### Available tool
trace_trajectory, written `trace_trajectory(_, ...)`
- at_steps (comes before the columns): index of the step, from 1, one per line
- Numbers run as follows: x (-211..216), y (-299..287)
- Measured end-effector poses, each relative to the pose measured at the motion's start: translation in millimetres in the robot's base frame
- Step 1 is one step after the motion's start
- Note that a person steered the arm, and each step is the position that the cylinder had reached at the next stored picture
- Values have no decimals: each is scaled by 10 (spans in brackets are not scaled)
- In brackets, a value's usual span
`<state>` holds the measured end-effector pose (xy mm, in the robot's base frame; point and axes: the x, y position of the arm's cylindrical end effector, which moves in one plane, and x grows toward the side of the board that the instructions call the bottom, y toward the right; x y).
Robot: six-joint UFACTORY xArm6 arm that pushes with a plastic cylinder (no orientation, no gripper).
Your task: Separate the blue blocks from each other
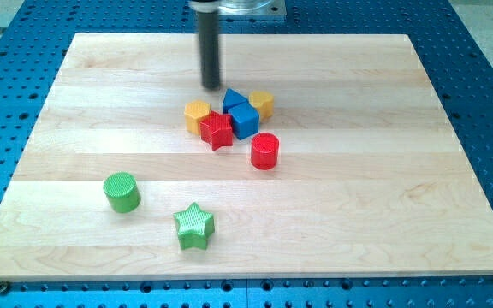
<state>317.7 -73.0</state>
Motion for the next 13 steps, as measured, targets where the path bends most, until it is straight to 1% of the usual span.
trace_trajectory(1,307,280)
trace_trajectory(2,711,620)
trace_trajectory(3,908,905)
trace_trajectory(4,962,1115)
trace_trajectory(5,1256,1209)
trace_trajectory(6,1753,1705)
trace_trajectory(7,1405,1760)
trace_trajectory(8,1394,2094)
trace_trajectory(9,1909,2419)
trace_trajectory(10,2251,1904)
trace_trajectory(13,2101,2142)
